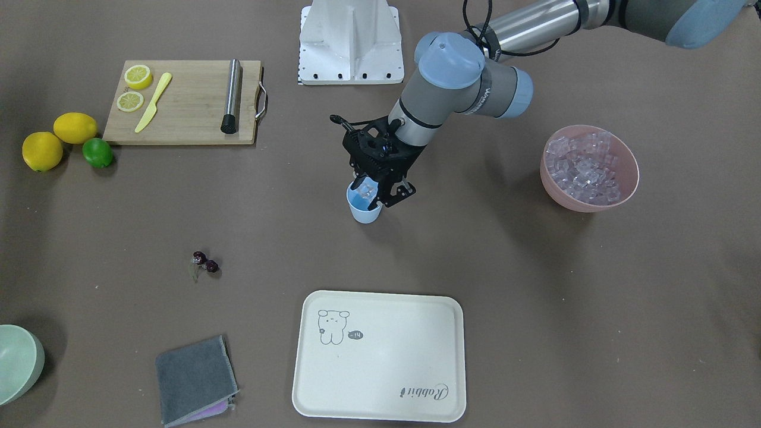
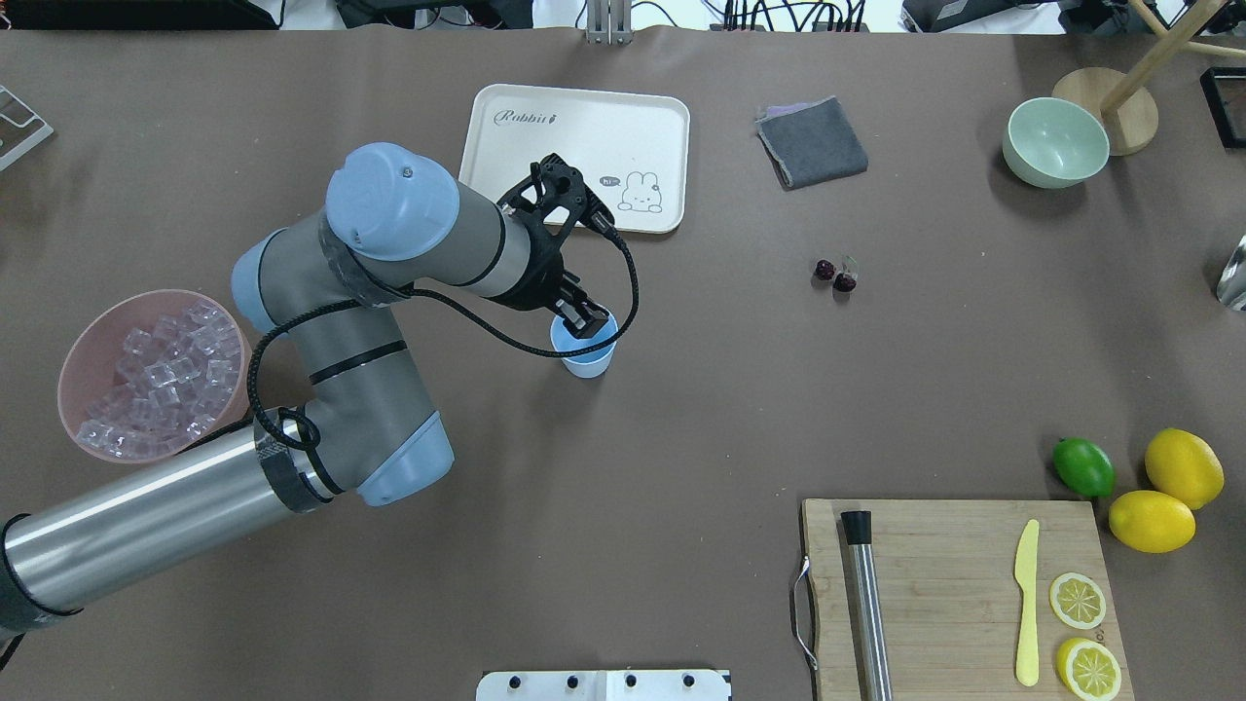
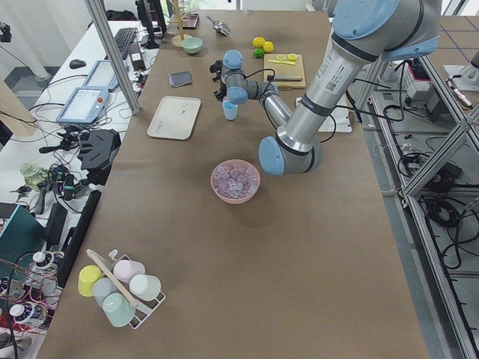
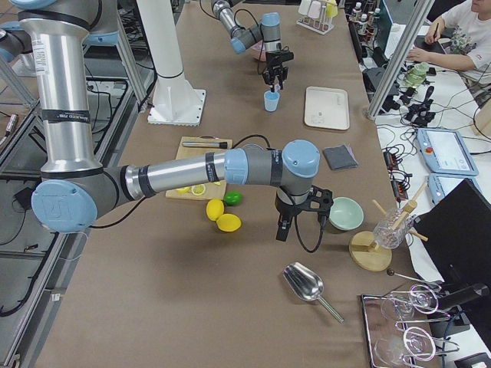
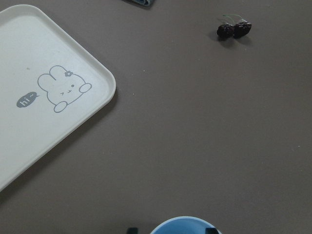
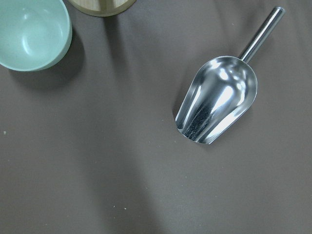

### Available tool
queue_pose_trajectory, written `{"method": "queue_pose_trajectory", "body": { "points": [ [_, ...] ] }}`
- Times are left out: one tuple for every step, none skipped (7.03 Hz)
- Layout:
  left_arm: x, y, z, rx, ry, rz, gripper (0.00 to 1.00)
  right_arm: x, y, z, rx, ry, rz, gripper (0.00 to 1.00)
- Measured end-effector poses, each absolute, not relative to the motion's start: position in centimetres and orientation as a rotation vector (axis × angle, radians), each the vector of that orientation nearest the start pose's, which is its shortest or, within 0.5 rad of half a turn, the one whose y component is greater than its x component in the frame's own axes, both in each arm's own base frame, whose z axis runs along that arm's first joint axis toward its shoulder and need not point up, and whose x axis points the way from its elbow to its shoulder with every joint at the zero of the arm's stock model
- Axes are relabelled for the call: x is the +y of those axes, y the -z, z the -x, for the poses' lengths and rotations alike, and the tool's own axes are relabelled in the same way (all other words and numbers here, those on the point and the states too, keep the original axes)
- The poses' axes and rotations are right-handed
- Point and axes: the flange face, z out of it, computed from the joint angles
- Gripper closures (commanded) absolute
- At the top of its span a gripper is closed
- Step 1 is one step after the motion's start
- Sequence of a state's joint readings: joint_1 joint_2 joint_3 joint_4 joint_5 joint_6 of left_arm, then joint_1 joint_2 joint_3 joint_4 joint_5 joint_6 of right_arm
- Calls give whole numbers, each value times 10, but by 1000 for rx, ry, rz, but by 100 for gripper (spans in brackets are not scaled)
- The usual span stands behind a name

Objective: Put ice and cherries in cup
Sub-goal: 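Open the left gripper to drop the ice cube into the cup, then move the left gripper back over the pink bowl of ice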

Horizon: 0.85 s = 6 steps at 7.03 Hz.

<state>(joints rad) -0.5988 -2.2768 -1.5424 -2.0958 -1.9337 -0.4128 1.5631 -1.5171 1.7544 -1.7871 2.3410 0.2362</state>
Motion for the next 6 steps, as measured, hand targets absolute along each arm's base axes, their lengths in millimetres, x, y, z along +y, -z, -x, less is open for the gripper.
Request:
{"method": "queue_pose_trajectory", "body": {
  "points": [
    [-476, -180, -524, 1030, -705, -732, 20, -506, -563, -60, -769, -208, 72, 0],
    [-474, -178, -522, 1035, -706, -737, 17, -507, -562, -60, -769, -208, 71, 0],
    [-475, -172, -516, 1043, -704, -745, 17, -507, -563, -60, -768, -208, 72, 0],
    [-489, -170, -494, 1056, -697, -743, 17, -507, -564, -60, -768, -209, 74, 0],
    [-513, -181, -457, 1065, -696, -729, 13, -507, -563, -60, -769, -208, 73, 0],
    [-537, -213, -407, 1043, -710, -726, 13, -508, -561, -60, -769, -204, 67, 0]
  ]
}}
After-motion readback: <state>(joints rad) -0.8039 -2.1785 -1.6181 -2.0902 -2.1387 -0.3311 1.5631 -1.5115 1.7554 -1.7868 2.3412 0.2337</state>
